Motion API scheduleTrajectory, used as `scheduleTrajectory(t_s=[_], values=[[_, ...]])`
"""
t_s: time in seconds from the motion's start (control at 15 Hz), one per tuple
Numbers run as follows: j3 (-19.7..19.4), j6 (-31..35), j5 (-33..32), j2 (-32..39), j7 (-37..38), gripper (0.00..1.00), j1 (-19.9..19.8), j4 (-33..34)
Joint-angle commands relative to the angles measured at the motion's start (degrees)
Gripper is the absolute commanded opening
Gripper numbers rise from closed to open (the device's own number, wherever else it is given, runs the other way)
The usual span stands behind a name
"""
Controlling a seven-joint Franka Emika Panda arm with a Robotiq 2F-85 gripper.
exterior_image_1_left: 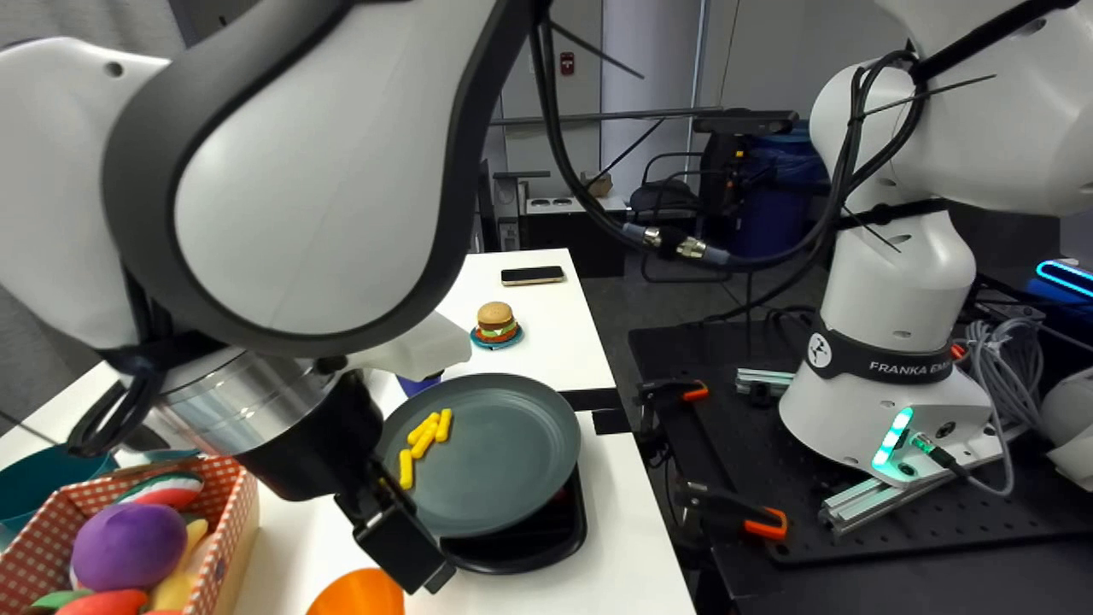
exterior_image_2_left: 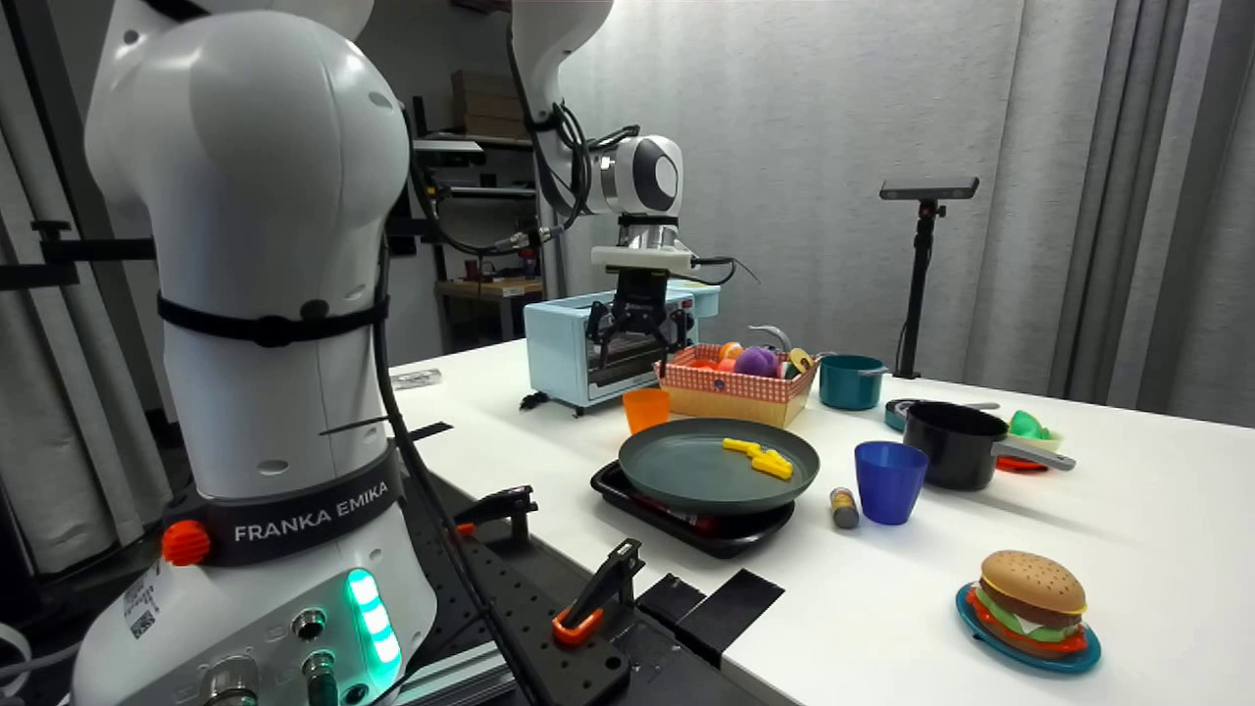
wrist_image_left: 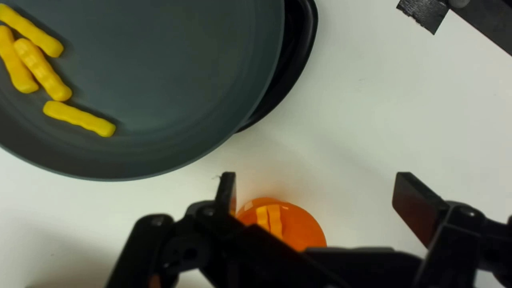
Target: Pour the things in the orange cup onto the plate
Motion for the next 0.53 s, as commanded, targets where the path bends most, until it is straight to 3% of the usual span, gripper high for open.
scheduleTrajectory(t_s=[0.0,0.47], values=[[1.0,-0.5,-0.2,3.0,-2.7,1.00,0.1,3.0],[2.8,-0.2,0.7,6.5,-6.1,1.00,-0.1,6.2]])
